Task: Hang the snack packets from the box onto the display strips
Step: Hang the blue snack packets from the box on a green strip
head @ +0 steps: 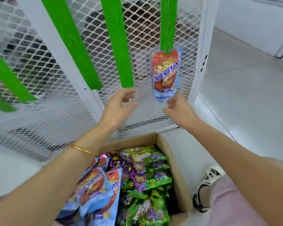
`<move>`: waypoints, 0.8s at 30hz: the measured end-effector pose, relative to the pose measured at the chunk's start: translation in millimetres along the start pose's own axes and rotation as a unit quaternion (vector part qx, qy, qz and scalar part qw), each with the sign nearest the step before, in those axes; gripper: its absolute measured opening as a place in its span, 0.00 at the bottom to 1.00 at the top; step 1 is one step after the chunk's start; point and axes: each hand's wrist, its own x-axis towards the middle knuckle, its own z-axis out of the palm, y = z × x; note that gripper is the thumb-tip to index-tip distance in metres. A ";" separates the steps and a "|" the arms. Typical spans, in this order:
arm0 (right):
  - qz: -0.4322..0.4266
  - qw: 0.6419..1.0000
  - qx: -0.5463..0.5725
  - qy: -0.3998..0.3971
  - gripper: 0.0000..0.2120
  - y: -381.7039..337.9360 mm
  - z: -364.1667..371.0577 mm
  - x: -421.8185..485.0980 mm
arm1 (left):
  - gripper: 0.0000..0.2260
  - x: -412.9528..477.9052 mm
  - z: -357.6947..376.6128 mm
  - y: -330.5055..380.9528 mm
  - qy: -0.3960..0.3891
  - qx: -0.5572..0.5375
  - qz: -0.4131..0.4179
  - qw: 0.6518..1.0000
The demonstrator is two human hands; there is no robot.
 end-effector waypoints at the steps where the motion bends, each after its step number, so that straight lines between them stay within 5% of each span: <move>1: -0.012 0.998 -0.005 -0.063 0.15 -0.2 17.1 -12.7 | 0.15 -15.0 -6.2 -16.9 -0.022 0.011 -0.015 1.000; 5: -0.045 0.971 -0.040 -0.233 0.11 4.1 79.6 -53.2 | 0.11 -68.9 -35.6 -77.6 -0.151 0.119 -0.086 0.978; 9: -0.050 0.963 -0.045 -0.260 0.10 1.1 105.2 -66.1 | 0.13 -94.2 -43.6 -126.6 -0.323 0.305 -0.069 0.893; 12: -0.044 0.966 -0.031 -0.251 0.05 -2.2 109.6 -62.9 | 0.16 -95.4 -29.5 -150.9 -0.381 0.404 -0.043 0.831; 24: -0.018 0.972 -0.004 -0.233 0.04 -4.1 103.7 -62.1 | 0.07 -101.4 -19.0 -157.2 -0.366 0.295 -0.055 0.881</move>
